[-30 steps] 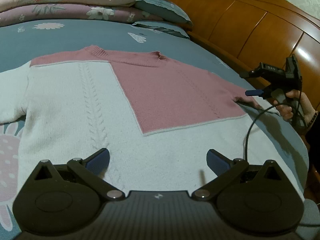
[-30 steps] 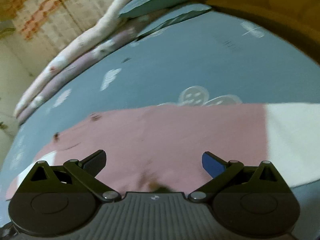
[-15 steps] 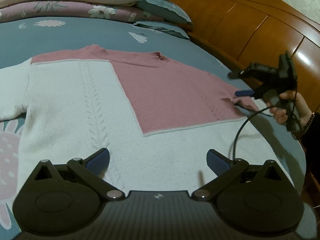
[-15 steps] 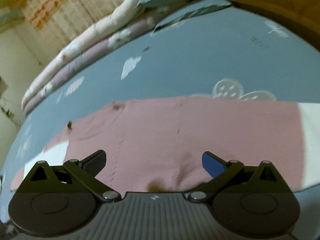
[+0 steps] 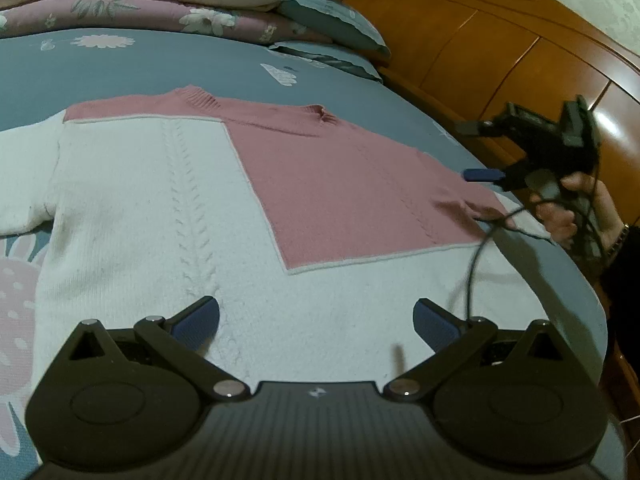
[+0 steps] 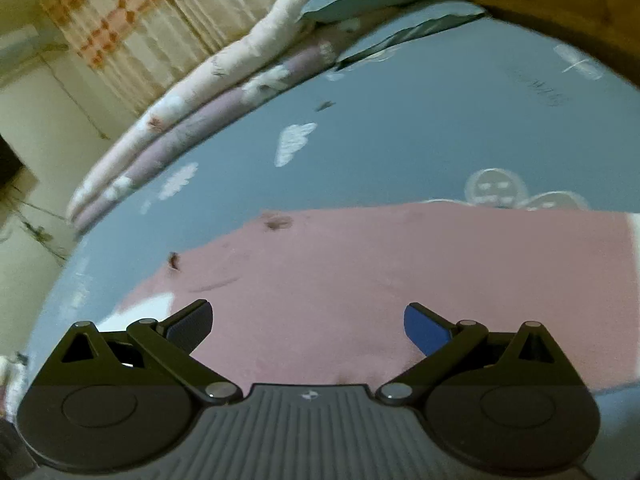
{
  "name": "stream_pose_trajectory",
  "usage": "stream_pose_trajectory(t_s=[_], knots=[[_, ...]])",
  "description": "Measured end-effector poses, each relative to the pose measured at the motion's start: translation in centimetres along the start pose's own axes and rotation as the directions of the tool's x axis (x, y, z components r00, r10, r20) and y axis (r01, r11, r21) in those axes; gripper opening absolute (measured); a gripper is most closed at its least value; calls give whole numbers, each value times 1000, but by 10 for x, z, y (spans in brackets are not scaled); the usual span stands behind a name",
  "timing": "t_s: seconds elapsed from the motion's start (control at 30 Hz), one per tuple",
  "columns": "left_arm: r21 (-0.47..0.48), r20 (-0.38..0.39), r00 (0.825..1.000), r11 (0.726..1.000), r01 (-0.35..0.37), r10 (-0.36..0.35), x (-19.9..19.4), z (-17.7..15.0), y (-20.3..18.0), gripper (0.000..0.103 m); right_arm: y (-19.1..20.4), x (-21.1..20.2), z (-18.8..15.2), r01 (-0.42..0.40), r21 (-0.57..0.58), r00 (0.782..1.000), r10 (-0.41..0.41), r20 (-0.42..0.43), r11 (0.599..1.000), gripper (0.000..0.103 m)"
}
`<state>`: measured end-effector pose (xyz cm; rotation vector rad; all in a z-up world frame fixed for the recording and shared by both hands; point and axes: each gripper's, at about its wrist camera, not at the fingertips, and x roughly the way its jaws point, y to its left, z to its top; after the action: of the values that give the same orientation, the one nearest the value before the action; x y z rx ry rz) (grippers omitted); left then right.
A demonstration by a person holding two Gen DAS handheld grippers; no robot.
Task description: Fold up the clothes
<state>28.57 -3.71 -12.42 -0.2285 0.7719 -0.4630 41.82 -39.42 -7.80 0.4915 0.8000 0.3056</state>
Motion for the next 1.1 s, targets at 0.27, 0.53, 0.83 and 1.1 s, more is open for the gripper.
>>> stream_pose_trajectory(t_s=[0.27, 0.53, 0.83, 1.1], knots=[[2, -3, 1000, 1000, 2, -2, -1, 0, 0, 102, -6, 1, -20, 54, -33, 996, -57, -76, 998, 103], [-2, 2, 1000, 1000, 8, -8, 0, 0, 2, 102, -67, -67, 2, 281, 27, 955, -282, 92, 959, 103], [4, 7, 1000, 1000, 11, -11, 0, -1, 2, 102, -152, -104, -6, 384, 218, 900, -417, 129, 897, 103], [7, 7, 1000, 1000, 12, -12, 0, -1, 3, 102, -171, -147, -22, 433, 391, 837, -523, 161, 812, 103]])
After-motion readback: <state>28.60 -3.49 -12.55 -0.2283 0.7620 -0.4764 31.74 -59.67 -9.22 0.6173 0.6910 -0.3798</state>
